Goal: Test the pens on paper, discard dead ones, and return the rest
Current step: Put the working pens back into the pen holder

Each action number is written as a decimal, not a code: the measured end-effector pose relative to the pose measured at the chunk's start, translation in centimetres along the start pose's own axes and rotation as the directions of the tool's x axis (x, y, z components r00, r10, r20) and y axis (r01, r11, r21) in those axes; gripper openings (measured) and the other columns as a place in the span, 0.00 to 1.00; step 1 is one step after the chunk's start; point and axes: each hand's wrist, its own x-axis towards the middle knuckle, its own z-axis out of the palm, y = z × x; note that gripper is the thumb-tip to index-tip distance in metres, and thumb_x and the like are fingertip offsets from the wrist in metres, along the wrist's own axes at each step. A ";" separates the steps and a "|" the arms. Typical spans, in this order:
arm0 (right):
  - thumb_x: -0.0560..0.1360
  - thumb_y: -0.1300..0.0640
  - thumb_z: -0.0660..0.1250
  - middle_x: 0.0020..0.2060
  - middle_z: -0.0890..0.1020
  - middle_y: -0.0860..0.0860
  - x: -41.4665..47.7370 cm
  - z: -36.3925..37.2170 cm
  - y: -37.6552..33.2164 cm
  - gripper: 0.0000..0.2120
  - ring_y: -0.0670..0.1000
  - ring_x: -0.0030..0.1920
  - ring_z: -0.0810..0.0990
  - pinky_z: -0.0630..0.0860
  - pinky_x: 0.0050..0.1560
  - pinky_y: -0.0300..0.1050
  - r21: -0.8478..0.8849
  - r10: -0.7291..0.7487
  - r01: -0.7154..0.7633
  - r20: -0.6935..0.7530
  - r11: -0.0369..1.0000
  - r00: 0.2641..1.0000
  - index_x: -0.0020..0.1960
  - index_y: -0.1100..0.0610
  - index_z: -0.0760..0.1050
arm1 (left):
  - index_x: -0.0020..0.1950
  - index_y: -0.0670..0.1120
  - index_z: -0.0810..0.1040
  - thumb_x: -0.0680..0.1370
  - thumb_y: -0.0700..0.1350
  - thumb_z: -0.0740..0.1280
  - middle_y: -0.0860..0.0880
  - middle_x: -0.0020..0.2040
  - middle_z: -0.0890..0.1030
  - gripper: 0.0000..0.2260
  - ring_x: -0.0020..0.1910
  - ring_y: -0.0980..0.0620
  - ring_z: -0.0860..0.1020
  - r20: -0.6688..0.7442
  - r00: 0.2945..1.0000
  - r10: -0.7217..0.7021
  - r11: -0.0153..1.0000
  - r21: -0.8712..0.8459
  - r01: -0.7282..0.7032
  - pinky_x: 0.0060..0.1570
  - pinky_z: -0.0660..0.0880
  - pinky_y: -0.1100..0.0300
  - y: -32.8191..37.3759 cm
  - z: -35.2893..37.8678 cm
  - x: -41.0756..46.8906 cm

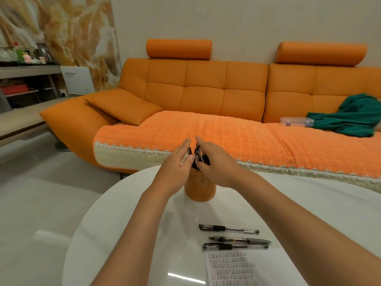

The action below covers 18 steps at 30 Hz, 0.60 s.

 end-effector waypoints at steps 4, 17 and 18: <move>0.81 0.56 0.62 0.75 0.67 0.47 -1.8 -1.6 -0.5 0.36 0.53 0.71 0.68 0.70 0.67 0.53 0.132 0.020 -0.016 -0.030 0.991 0.999 0.81 0.43 0.45 | 0.77 0.56 0.65 0.84 0.47 0.61 0.59 0.72 0.66 0.21 0.71 0.62 0.65 -0.205 0.976 0.066 0.998 0.006 -0.066 0.67 0.66 0.59 0.9 -0.1 -1.4; 0.75 0.58 0.67 0.58 0.79 0.43 -11.1 -1.0 -1.2 0.20 0.39 0.50 0.76 0.71 0.49 0.33 -0.077 0.118 -0.096 0.389 0.992 0.914 0.65 0.48 0.76 | 0.63 0.55 0.78 0.79 0.50 0.68 0.55 0.60 0.77 0.12 0.54 0.57 0.76 0.243 0.952 -0.184 0.954 0.279 0.113 0.57 0.76 0.56 2.5 2.8 -8.9; 0.74 0.58 0.68 0.62 0.77 0.44 -11.6 -0.6 -1.0 0.24 0.43 0.56 0.76 0.73 0.54 0.37 -0.116 0.154 -0.115 0.430 0.987 0.890 0.69 0.48 0.74 | 0.67 0.54 0.76 0.76 0.54 0.71 0.54 0.64 0.75 0.19 0.59 0.55 0.75 0.296 0.929 -0.221 0.938 0.326 0.119 0.61 0.75 0.54 2.3 3.0 -9.4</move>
